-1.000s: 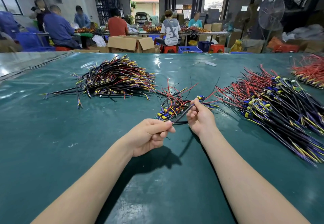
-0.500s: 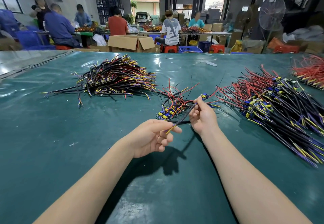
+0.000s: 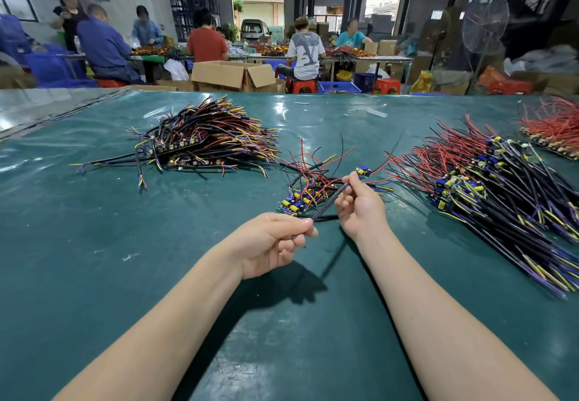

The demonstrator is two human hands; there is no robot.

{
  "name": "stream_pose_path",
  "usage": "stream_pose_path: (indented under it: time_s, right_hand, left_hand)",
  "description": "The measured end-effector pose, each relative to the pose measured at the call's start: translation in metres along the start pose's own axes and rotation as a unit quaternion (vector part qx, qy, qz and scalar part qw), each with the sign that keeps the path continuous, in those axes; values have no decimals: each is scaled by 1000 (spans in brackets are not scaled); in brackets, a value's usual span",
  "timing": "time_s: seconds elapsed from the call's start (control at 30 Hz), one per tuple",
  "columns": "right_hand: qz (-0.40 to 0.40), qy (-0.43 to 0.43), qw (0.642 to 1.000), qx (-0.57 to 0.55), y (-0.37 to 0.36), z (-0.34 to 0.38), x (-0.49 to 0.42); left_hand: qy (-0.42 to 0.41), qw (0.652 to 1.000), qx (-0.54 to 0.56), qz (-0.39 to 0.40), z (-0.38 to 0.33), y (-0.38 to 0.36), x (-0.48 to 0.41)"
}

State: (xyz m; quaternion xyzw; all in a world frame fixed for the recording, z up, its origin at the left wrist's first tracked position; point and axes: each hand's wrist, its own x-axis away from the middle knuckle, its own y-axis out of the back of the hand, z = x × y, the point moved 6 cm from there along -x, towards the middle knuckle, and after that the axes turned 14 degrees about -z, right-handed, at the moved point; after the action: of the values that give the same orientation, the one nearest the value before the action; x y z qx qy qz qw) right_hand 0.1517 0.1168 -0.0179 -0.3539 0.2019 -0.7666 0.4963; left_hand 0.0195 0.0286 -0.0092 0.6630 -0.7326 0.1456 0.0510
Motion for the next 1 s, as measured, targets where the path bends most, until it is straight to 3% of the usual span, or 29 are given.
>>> stream_pose_path:
  time_s: [0.13, 0.27, 0.4, 0.47, 0.6, 0.73, 0.9, 1.0]
  right_hand:
    - [-4, 3, 1000, -28, -3, -1, 2]
    - [43, -7, 999, -24, -10, -3, 8]
    - [65, -66, 995, -40, -8, -1, 8]
    - [73, -70, 995, 14, -8, -5, 11]
    - [126, -32, 981, 144, -17, -22, 24]
    - [172, -20, 968, 183, -26, -40, 38]
    - [169, -22, 968, 186, -31, -51, 45]
    - [164, -33, 971, 172, -30, -53, 45]
  left_hand:
    - [-29, 999, 27, 25, -6, -8, 1]
    - [-43, 995, 51, 80, -10, -7, 6]
    - [-21, 988, -69, 136, -7, 1, 12]
    - [-2, 978, -145, 147, -1, 5, 13]
    - [32, 989, -134, 43, 4, 12, 3]
    - [-41, 991, -95, -86, -2, 10, -6]
    - [-100, 976, -91, -173, -4, 12, -11]
    - [-98, 975, -101, -172, -3, 13, -13]
